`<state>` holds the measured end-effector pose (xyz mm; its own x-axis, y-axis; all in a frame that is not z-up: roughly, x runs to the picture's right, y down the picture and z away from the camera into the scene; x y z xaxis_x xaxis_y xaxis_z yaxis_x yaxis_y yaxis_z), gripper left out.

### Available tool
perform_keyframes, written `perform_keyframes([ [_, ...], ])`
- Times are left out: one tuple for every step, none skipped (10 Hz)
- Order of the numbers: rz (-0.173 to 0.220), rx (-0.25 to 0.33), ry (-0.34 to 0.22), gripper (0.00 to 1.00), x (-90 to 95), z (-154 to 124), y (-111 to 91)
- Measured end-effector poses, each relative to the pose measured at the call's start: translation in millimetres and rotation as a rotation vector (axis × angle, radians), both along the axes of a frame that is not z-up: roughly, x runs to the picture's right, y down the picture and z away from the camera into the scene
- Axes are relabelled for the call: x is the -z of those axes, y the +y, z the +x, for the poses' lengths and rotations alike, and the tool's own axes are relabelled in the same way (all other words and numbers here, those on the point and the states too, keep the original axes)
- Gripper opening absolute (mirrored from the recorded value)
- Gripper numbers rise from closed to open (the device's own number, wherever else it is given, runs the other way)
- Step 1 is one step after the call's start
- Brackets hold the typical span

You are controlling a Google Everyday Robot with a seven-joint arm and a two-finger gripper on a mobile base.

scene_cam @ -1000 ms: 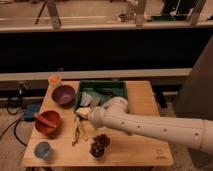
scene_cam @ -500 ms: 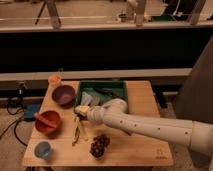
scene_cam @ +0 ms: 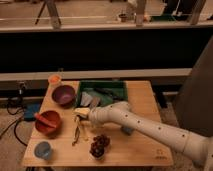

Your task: Place banana in tray

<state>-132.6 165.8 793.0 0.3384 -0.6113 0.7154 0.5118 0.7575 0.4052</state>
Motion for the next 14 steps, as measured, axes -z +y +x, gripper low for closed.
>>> perform_keyframes([
  [0.008,0.018,-0.01,0.8,-0.1,-2.4,1.1],
  [0.015,0.039,-0.015,0.8,0.1,-5.3,2.9],
  [0.027,0.063,-0.019,0.8,1.2,-8.6,3.3],
  [0.039,0.087,-0.02,0.8,1.7,-11.3,5.2],
  [0.054,0.113,-0.021,0.8,2.9,-14.8,6.5],
  [0.066,0.134,-0.017,0.8,3.2,-16.4,7.8],
  [0.08,0.161,-0.012,0.8,3.7,-18.0,9.5],
  [0.091,0.186,-0.007,0.8,4.5,-20.7,10.5],
  [0.098,0.21,-0.003,0.8,4.9,-24.3,12.5],
  [0.101,0.227,0.001,0.8,5.0,-27.1,13.9],
  [0.099,0.244,0.013,0.8,3.4,-28.1,16.4],
  [0.094,0.257,0.025,0.8,0.6,-27.8,18.9],
  [0.083,0.277,0.034,0.8,-3.4,-28.9,22.8],
  [0.07,0.298,0.041,0.78,-7.6,-31.0,27.3],
])
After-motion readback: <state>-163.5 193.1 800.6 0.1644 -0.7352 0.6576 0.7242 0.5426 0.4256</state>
